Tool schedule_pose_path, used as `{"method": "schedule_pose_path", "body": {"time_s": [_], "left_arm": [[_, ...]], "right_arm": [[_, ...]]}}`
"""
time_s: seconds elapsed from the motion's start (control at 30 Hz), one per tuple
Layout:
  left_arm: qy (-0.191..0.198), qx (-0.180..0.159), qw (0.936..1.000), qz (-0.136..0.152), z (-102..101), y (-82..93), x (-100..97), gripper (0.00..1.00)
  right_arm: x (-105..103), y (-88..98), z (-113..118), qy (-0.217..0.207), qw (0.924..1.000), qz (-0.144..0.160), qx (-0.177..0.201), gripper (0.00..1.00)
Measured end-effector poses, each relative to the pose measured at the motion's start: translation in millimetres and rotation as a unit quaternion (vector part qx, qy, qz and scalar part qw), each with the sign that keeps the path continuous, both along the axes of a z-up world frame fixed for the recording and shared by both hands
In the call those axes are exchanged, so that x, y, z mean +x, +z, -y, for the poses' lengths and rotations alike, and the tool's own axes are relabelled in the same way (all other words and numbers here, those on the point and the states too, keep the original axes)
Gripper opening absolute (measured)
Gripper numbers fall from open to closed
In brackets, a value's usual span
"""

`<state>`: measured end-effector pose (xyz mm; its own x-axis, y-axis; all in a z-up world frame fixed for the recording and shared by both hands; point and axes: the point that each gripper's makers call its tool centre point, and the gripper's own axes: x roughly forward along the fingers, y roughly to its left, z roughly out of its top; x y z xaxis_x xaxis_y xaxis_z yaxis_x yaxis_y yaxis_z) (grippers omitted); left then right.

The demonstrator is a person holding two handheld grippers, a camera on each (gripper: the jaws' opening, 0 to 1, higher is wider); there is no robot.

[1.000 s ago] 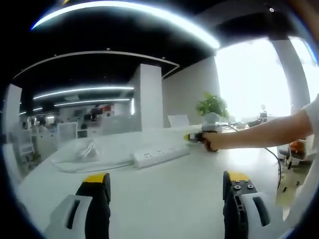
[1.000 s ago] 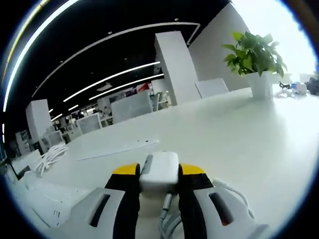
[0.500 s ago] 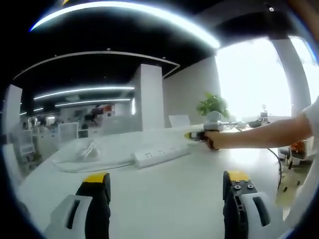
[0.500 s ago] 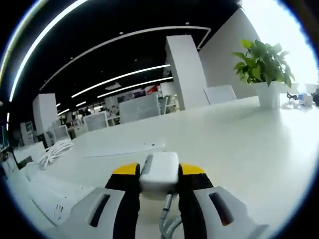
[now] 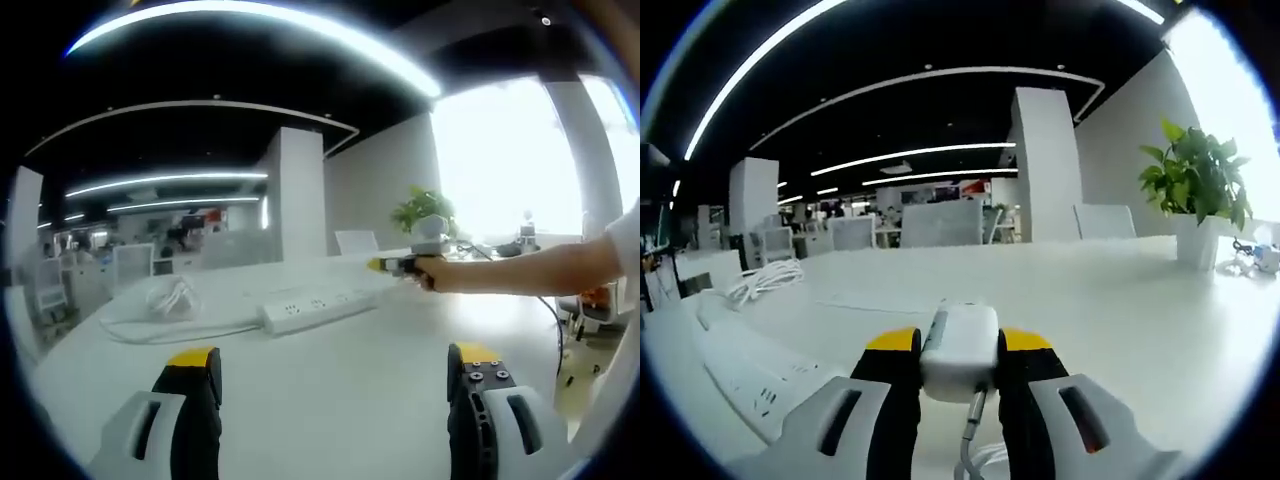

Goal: Straighten the power strip on the desk, plug the charger into it

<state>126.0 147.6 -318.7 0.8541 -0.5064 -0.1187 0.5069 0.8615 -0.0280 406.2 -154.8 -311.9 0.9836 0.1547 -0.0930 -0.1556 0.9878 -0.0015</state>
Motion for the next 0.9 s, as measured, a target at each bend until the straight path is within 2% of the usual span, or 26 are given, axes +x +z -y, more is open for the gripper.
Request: {"method": "schedule_pose_path", "body": {"time_s": [0.37,0.43,0.53,0.67,0.77,0.83,0.9], "left_arm": [[0.003,-0.002,1.0000,0.000,-2,0.6,0.2,0.97],[0.003,-0.003,1.0000,0.000,-2,0.3,0.4,0.97],[0.004,-0.004,1.0000,-0.001,-3,-1.1,0.6,0.97],[0.003,-0.005,1.0000,-0.002,-2,-2.4,0.9,0.97],[0.004,-0.006,1.0000,-0.002,-2,-2.6,1.0,0.97],[0.004,-0.006,1.0000,-0.002,-3,-2.6,1.2,0.97],[0.004,-0.007,1.0000,-0.002,-3,-2.8,1.2,0.97]], "right_arm": [[4,5.1,5,0.031,0.9993,-0.007,-0.019,0.28],[3,7.0,4,0.042,0.9982,-0.007,-0.043,0.28],[0,12.0,0,0.059,0.9971,-0.006,-0.049,0.28],[-10,16.6,-2,0.078,0.9941,-0.009,-0.074,0.28],[-15,13.1,-6,0.096,0.9893,-0.012,-0.109,0.28],[-23,12.4,-11,0.106,0.9877,-0.018,-0.114,0.28],[-28,14.1,-13,0.118,0.9828,-0.016,-0.141,0.28]]}}
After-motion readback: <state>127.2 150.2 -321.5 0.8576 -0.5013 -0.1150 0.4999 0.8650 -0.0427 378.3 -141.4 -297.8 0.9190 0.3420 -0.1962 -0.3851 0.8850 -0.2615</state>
